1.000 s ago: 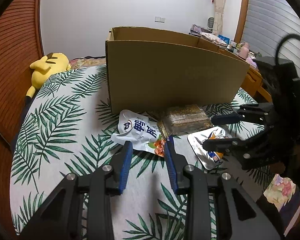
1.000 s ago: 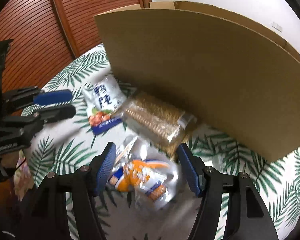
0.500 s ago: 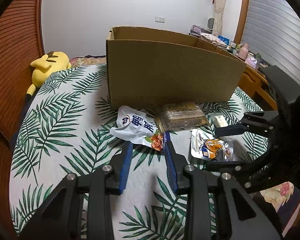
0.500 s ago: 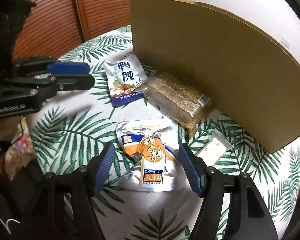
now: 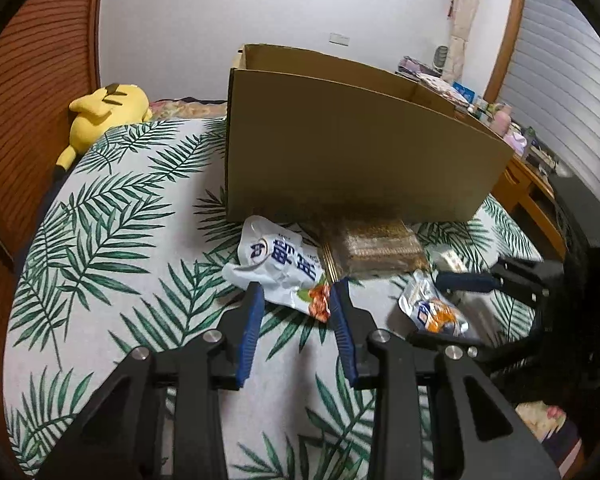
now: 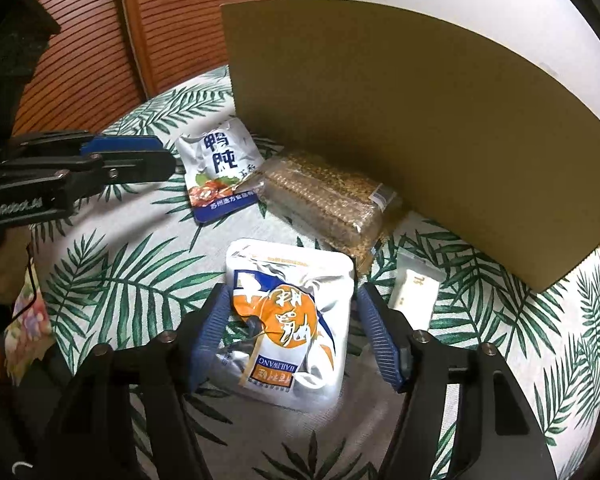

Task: Organize snacks
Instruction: 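Grasp the white blue-lettered pouch with the left tool while the right tool lowers around the orange-labelled pouch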

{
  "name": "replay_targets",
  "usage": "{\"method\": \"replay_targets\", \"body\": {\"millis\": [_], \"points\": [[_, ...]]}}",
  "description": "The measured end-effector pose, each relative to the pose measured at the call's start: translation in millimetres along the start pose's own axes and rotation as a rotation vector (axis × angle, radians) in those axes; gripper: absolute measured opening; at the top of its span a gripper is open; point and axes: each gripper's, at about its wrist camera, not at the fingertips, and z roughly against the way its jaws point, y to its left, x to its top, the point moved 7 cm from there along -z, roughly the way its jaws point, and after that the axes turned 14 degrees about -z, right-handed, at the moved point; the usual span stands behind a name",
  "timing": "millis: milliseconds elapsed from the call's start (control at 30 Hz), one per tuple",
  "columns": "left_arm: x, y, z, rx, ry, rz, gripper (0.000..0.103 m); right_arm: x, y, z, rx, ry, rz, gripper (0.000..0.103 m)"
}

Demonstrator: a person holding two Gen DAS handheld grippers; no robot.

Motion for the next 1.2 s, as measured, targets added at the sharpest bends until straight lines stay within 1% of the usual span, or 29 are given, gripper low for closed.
{"method": "replay_targets", "body": {"millis": [67, 167, 267, 333, 433, 500, 533, 567, 767, 867, 1067, 1133, 1200], "points": [[4, 1, -3, 0.007, -0.003, 0.013, 0.034, -3, -3, 5, 0.004, -0.015, -0.005, 0.065], [13, 4, -10, 0.040, -0.008, 0.032, 0.035, -4, -3, 7, 0.002, -0.022, -0.003, 0.065], [20, 6, -18, 0.098, -0.004, 0.031, 0.035, -5, -3, 7, 0.002, -0.028, -0.002, 0.065], [24, 8, -22, 0.152, 0.002, 0.016, 0.035, -6, -3, 7, 0.002, -0.031, -0.001, 0.065], [24, 12, -30, 0.196, 0.028, 0.000, 0.035, -6, -2, 6, 0.004, -0.032, -0.002, 0.065], [20, 15, -37, 0.198, 0.059, -0.002, 0.036, -5, -3, 6, 0.005, -0.033, -0.002, 0.065], [18, 17, -39, 0.200, 0.060, 0.000, 0.036, -5, -3, 6, 0.006, -0.033, -0.003, 0.065], [17, 18, -39, 0.208, 0.055, 0.002, 0.039, -5, -2, 6, 0.006, -0.033, -0.003, 0.065], [15, 25, -41, 0.206, 0.046, 0.033, 0.043, -4, -3, 6, 0.008, -0.032, -0.003, 0.065], [15, 26, -42, 0.207, 0.048, 0.029, 0.043, -4, -2, 6, 0.008, -0.032, -0.004, 0.065], [16, 26, -40, 0.168, 0.052, 0.058, 0.043, -4, -2, 6, 0.007, -0.033, -0.003, 0.065], [19, 24, -39, 0.168, 0.042, 0.052, 0.043, -4, -2, 6, 0.008, -0.032, -0.003, 0.065], [19, 21, -41, 0.166, 0.049, 0.047, 0.043, -4, -2, 6, 0.008, -0.032, -0.003, 0.065]]}}
